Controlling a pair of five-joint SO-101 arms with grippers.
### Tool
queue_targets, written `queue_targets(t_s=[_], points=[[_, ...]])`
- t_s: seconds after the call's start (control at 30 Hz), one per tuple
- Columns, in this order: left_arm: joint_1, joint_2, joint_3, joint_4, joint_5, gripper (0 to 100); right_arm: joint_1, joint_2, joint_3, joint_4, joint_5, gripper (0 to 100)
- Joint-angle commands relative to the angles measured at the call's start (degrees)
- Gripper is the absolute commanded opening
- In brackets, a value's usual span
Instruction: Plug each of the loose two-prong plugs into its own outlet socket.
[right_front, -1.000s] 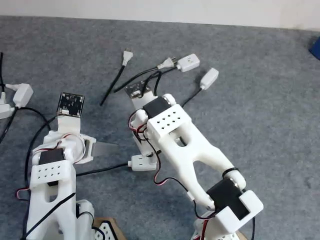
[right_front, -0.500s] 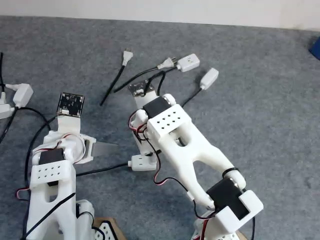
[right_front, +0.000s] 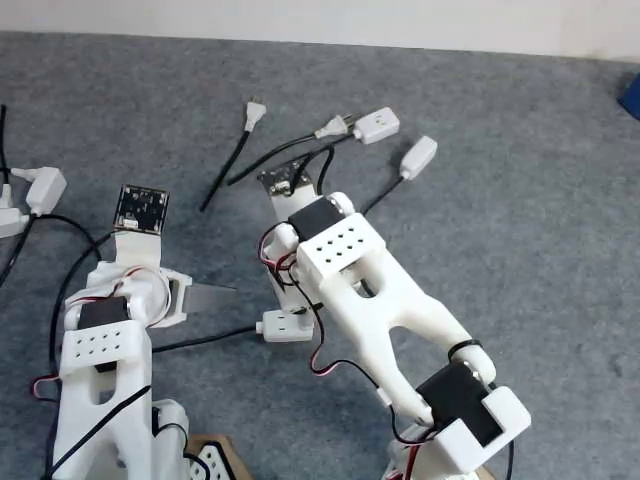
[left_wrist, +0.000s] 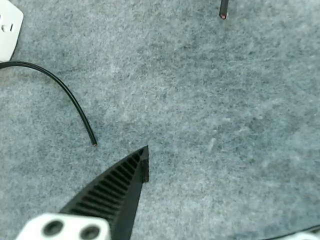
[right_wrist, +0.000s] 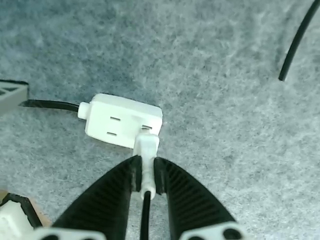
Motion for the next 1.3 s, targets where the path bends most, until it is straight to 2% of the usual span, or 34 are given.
queue_targets(t_s=[0.0, 0.33, 0.97, 1.27], points=[[-0.3, -0.5, -0.3, -0.6, 0.1, 55, -0.5, 1.0, 2.1, -1.5, -0.2, 0.5], [-0.3, -0.5, -0.3, -0.6, 0.1, 55, -0.3, 7.4, 1.6, -3.6, -0.4, 0.5], [-0.4, -0.3, -0.3, -0.6, 0.1, 55, 0.9, 7.2, 1.4, -2.3, -1.3, 0.5], [-0.4, -0.3, -0.3, -0.6, 0.1, 55, 0.5, -1.6, 1.5, 0.5, 0.3, 0.5]])
